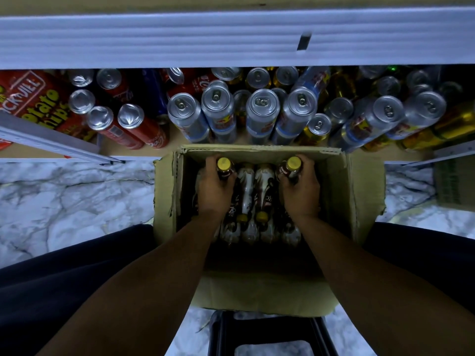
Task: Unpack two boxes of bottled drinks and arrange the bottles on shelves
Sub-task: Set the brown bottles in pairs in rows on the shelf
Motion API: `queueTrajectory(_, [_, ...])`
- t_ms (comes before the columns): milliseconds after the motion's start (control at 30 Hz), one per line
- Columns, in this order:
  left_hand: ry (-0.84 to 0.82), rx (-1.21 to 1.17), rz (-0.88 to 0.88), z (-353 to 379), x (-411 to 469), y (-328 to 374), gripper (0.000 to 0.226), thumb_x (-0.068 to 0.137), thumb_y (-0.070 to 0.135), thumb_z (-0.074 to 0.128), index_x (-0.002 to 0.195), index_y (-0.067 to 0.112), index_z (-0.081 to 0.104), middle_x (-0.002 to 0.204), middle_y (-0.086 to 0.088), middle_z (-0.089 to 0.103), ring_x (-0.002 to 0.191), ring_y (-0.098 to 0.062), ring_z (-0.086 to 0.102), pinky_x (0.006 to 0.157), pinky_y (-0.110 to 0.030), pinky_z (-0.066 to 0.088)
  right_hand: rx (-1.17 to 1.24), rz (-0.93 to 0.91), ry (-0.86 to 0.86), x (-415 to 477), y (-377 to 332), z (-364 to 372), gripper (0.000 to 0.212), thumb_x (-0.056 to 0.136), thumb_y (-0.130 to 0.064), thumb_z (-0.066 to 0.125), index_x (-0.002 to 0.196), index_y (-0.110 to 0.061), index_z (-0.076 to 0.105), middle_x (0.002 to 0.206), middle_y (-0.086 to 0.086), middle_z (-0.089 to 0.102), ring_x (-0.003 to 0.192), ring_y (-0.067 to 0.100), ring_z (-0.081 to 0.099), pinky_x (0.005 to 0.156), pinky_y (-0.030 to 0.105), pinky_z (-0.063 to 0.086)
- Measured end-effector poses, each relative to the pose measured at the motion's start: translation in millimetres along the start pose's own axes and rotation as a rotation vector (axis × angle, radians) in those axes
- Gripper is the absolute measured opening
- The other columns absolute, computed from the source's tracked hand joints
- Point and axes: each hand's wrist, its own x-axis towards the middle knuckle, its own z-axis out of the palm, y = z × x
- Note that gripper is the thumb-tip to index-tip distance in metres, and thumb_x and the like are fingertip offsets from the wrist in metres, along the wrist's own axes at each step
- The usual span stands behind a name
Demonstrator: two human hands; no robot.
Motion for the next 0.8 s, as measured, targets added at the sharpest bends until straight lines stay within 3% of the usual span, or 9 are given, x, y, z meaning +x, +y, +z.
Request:
queueTrajectory(167, [0.022, -0.076, 0.000, -14.4, -4.0, 15.0, 0.043, 0.094, 0.019, 0.072, 0.125, 0.017, 0.042, 0.107, 0.003, 0.066, 0.097, -0.016, 0.065, 0.078, -0.032, 0.051, 0.068, 0.033, 0.001, 0.1, -4.2, -10.9, 0.061, 0.088, -0.017, 0.078, 0.142, -0.022, 0.048, 0.130, 0.007, 0.065, 0.121, 0.025, 0.061, 0.101, 0.049, 0.053])
queueTrajectory(300, [0.014, -0.101, 0.093, -33.6, -8.0, 26.7, 0.041, 0.096, 0.025, 0.070, 0.125, 0.023, 0.041, 0.106, 0.004, 0.068, 0.095, -0.017, 0.067, 0.079, -0.040, 0.057, 0.087, -0.017, -0.043, -6.9, -19.8, -30.4, 0.066, 0.090, -0.031, 0.076, 0.147, -0.033, 0.041, 0.132, 0.004, 0.062, 0.121, 0.025, 0.060, 0.098, 0.049, 0.053])
queueTrajectory(433, [-0.046, -0.184, 0.192, -56.4, -22.7, 55.1, 0.049, 0.096, 0.023, 0.072, 0.137, 0.023, 0.045, 0.118, 0.009, 0.067, 0.109, -0.007, 0.065, 0.086, -0.036, 0.056, 0.150, -0.091, -0.153, -15.2, -53.7, -55.4, 0.066, 0.092, -0.033, 0.076, 0.148, -0.028, 0.042, 0.134, -0.004, 0.062, 0.118, 0.012, 0.061, 0.097, 0.040, 0.054])
queueTrajectory(533, [-0.103, -0.241, 0.233, -78.9, -38.4, 81.4, 0.048, 0.095, 0.024, 0.074, 0.132, 0.042, 0.048, 0.126, 0.008, 0.066, 0.117, -0.008, 0.063, 0.095, -0.039, 0.056, 0.234, -0.126, -0.246, -24.0, -85.5, -77.8, 0.078, 0.084, -0.051, 0.078, 0.150, -0.032, 0.040, 0.137, -0.006, 0.061, 0.122, 0.012, 0.060, 0.098, 0.040, 0.054])
queueTrajectory(600, [-0.150, -0.248, 0.271, -95.3, -49.9, 96.7, 0.051, 0.095, 0.027, 0.075, 0.128, 0.054, 0.047, 0.129, 0.008, 0.065, 0.121, -0.011, 0.062, 0.098, -0.044, 0.055, 0.250, -0.150, -0.292, -29.8, -106.2, -94.6, 0.089, 0.076, -0.065, 0.077, 0.150, -0.037, 0.038, 0.146, -0.003, 0.053, 0.132, 0.021, 0.054, 0.102, 0.045, 0.051])
queueTrajectory(700, [-0.214, -0.291, 0.312, -120.8, -67.3, 121.7, 0.053, 0.092, 0.022, 0.077, 0.134, 0.039, 0.048, 0.130, 0.001, 0.064, 0.117, -0.008, 0.063, 0.094, -0.033, 0.056, 0.251, -0.256, -0.334, -39.1, -135.9, -119.5, 0.079, 0.079, -0.055, 0.081, 0.145, -0.040, 0.040, 0.146, -0.002, 0.052, 0.132, 0.026, 0.053, 0.103, 0.047, 0.050])
queueTrajectory(800, [-0.289, -0.311, 0.334, -146.6, -86.1, 151.6, 0.056, 0.090, 0.019, 0.079, 0.132, 0.036, 0.046, 0.127, 0.002, 0.065, 0.113, -0.006, 0.065, 0.087, -0.022, 0.056, 0.262, -0.338, -0.332, -52.1, -163.6, -142.3, 0.068, 0.080, -0.044, 0.084, 0.135, -0.047, 0.043, 0.139, -0.004, 0.055, 0.127, 0.023, 0.056, 0.099, 0.046, 0.052])
